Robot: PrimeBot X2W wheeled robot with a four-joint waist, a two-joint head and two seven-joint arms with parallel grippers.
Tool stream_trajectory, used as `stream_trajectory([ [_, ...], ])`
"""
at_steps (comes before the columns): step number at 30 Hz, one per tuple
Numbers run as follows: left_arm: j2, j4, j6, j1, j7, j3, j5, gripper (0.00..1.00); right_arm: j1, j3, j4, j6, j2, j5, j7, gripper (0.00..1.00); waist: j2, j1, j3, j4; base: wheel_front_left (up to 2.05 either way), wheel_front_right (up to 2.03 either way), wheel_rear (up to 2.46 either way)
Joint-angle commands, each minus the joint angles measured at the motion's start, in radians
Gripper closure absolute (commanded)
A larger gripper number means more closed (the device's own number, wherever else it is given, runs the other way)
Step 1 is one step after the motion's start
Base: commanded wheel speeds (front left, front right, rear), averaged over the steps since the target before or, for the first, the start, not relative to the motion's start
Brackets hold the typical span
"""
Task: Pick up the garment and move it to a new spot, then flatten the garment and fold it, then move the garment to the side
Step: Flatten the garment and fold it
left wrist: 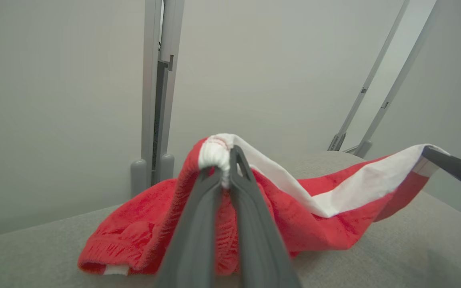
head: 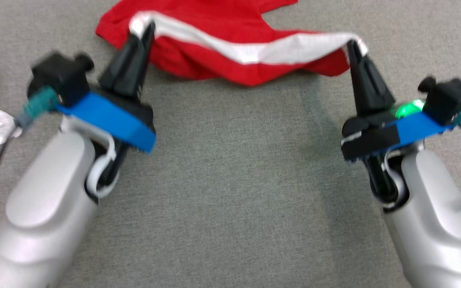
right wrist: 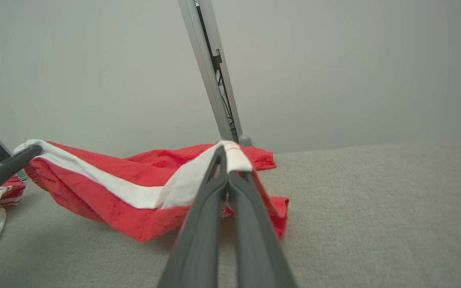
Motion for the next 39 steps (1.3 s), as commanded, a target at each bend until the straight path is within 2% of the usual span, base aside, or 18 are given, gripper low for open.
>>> stream_trajectory([
  [1,0.014,-0.014,-0.008,0.039,-0.017,-0.011,-0.001,1.00,0.041,0.006,-0.011,0.000,-0.006,0.012,-0.013,1.00,0.0000,-0.0001,-0.018,-0.003,0.00,0.00,0.00],
  [4,0.016,-0.058,-0.007,0.147,-0.049,-0.025,-0.010,1.00,0.142,-0.004,-0.036,0.000,-0.008,0.035,-0.029,1.00,0.0000,-0.0001,-0.064,0.002,0.00,0.00,0.00],
  [10,0.011,-0.177,0.039,0.369,-0.073,-0.035,-0.006,1.00,0.371,-0.030,-0.138,0.000,0.011,0.044,-0.019,1.00,0.0000,-0.0001,-0.179,0.000,0.00,0.00,0.00],
  [13,0.013,-0.252,0.070,0.481,-0.076,-0.028,-0.021,1.00,0.483,-0.052,-0.223,0.000,0.020,0.051,0.019,1.00,0.0000,-0.0001,-0.235,-0.008,0.00,0.00,0.00],
  [14,0.016,-0.308,0.097,0.548,-0.078,-0.019,-0.027,1.00,0.554,-0.080,-0.293,0.000,0.025,0.039,0.048,1.00,0.0000,-0.0001,-0.262,-0.008,0.00,0.00,0.00],
  [18,0.017,-0.424,0.146,0.669,-0.079,0.001,-0.050,1.00,0.689,-0.146,-0.456,0.000,0.045,0.034,0.116,1.00,0.0000,-0.0001,-0.297,0.005,0.00,0.00,0.00],
  [23,0.022,-0.487,0.172,0.746,-0.064,-0.006,-0.071,1.00,0.774,-0.213,-0.593,0.000,0.064,0.057,0.210,1.00,0.0000,-0.0001,-0.290,0.047,0.00,0.00,0.00],
  [27,-0.020,-0.456,0.161,0.734,-0.052,-0.005,-0.127,1.00,0.709,-0.246,-0.574,0.000,0.072,0.052,0.266,1.00,0.0000,-0.0001,-0.258,0.084,0.00,0.00,0.00],
  [31,-0.071,-0.382,0.155,0.676,-0.042,0.002,-0.161,1.00,0.580,-0.272,-0.484,0.000,0.073,0.040,0.306,1.00,0.0000,-0.0001,-0.210,0.127,0.00,0.00,0.00],
  [39,-0.195,-0.193,0.137,0.485,-0.046,0.036,-0.206,1.00,0.236,-0.264,-0.230,0.000,-0.039,-0.025,0.389,1.00,0.0000,-0.0001,-0.094,0.222,0.00,0.00,0.00],
])
